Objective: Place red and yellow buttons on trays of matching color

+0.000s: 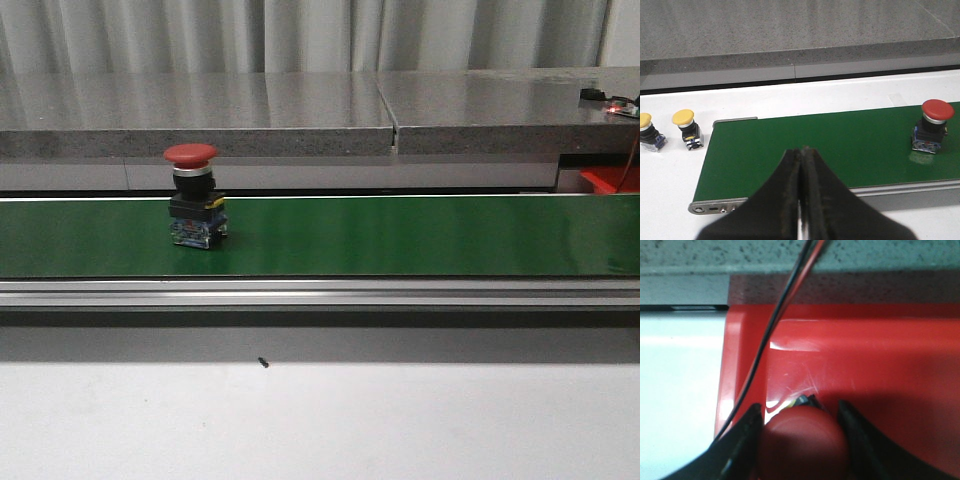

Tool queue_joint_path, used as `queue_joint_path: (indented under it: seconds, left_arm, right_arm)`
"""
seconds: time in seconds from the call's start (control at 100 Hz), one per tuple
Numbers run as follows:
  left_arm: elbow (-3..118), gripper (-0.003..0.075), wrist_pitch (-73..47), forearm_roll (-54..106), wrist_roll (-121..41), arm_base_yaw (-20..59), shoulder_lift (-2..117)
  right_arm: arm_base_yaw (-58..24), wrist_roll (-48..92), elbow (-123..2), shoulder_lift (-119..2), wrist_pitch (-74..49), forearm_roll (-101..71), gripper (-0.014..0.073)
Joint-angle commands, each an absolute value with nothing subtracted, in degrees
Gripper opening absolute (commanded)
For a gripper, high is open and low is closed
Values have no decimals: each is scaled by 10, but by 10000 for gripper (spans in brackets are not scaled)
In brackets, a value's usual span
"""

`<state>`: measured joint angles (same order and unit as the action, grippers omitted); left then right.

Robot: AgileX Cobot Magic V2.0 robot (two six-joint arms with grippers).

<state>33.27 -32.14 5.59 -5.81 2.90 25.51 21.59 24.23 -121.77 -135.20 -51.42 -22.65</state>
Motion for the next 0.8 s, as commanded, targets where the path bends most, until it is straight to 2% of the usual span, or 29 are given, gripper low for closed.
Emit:
queue_joint_path:
  seconds: [0.0,0.14,0.21,0.31,0.43,0.5,0.79]
  left_arm:
    - [348,-20,-277,63,-54,33,259]
    - [348,-20,-277,63,-54,33,259]
    - [348,-20,-277,63,-54,33,259]
    - [348,-20,-277,63,-54,33,259]
    - [348,-20,-277,63,-54,33,259]
    - [348,-20,-277,63,-54,33,259]
    - [348,-20,-277,63,-54,33,259]
  right_arm:
    - [221,243,-1238,-1317,-495,-242,113]
    - [221,243,-1238,-1322,-502,-242,113]
    - [221,244,-1238,-1322,-506,-242,148]
    - [221,244,-1238,-1322,-508,-242,309]
    - [221,244,-1238,-1318,-508,-242,575]
    - [221,246,-1238,-1312,-508,-242,652]
    - [221,255,-1239,-1243,-535,-238,644]
